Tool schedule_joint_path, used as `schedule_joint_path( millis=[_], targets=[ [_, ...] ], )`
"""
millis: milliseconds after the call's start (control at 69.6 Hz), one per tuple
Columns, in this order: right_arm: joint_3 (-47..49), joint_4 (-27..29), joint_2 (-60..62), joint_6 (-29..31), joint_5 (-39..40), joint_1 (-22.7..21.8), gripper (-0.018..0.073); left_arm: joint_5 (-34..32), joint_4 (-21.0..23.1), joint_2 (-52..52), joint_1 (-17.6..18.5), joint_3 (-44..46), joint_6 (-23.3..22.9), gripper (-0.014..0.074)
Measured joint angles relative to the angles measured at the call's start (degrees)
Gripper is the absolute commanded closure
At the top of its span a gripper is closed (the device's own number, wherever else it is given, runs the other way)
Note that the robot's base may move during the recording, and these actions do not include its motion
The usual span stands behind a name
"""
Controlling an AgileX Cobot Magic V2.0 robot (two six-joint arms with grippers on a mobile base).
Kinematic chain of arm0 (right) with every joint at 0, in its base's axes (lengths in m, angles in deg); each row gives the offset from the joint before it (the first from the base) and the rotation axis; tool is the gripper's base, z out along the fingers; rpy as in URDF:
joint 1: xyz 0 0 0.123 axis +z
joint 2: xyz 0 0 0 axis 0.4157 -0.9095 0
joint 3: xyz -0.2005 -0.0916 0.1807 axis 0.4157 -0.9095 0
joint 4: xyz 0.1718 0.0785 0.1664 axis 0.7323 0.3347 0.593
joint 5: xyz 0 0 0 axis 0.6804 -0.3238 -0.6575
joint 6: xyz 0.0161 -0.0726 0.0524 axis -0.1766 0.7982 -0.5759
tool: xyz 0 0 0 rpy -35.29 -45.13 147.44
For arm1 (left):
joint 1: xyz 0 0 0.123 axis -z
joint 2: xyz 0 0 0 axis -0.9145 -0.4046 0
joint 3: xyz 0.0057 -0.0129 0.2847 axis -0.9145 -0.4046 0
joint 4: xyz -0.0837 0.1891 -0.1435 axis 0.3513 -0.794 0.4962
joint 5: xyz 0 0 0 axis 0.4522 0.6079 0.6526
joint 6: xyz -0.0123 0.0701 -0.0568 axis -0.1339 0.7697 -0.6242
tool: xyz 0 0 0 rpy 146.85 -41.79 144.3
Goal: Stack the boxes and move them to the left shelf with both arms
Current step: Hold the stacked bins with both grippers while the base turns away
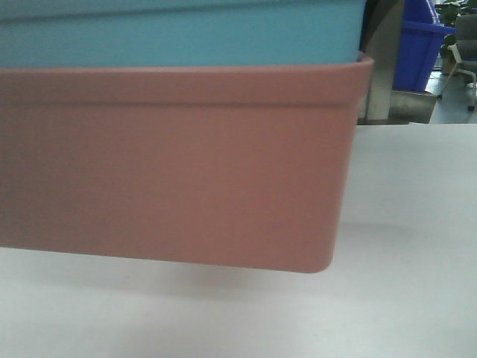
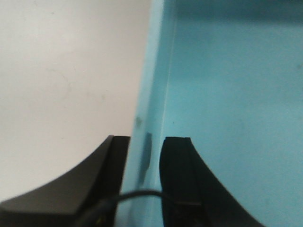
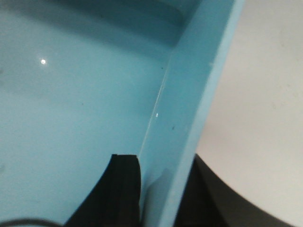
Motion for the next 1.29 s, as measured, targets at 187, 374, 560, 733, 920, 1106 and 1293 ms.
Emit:
schedule_joint_path(
  millis=[187, 374, 560, 733, 920, 1106, 1293],
  targets=[
    [0.0, 0.0, -0.1, 0.0, 0.0, 0.0, 0.0501, 0.0, 0.0, 0.0, 0.0, 0.0, 0.0, 0.0608],
    [0.0, 0.0, -0.1, 0.0, 0.0, 0.0, 0.0501, 0.0, 0.0, 0.0, 0.0, 0.0, 0.0, 0.0608],
    [0.0, 0.0, -0.1, 0.0, 0.0, 0.0, 0.0501, 0.0, 0.0, 0.0, 0.0, 0.0, 0.0, 0.0608],
    [0.0, 0.0, -0.1, 0.0, 0.0, 0.0, 0.0501, -0.1, 0.0, 0.0, 0.0, 0.0, 0.0, 0.0608],
    [0.0, -0.1, -0.1, 0.0, 0.0, 0.0, 0.0501, -0.4, 0.0, 0.0, 0.0, 0.0, 0.0, 0.0608],
    [0.0, -0.2, -0.1, -0.1, -0.1, 0.0, 0.0501, -0.5, 0.0, 0.0, 0.0, 0.0, 0.0, 0.0608],
    [0.0, -0.2, -0.1, -0.1, -0.1, 0.0, 0.0501, -0.5, 0.0, 0.0, 0.0, 0.0, 0.0, 0.0608]
  ],
)
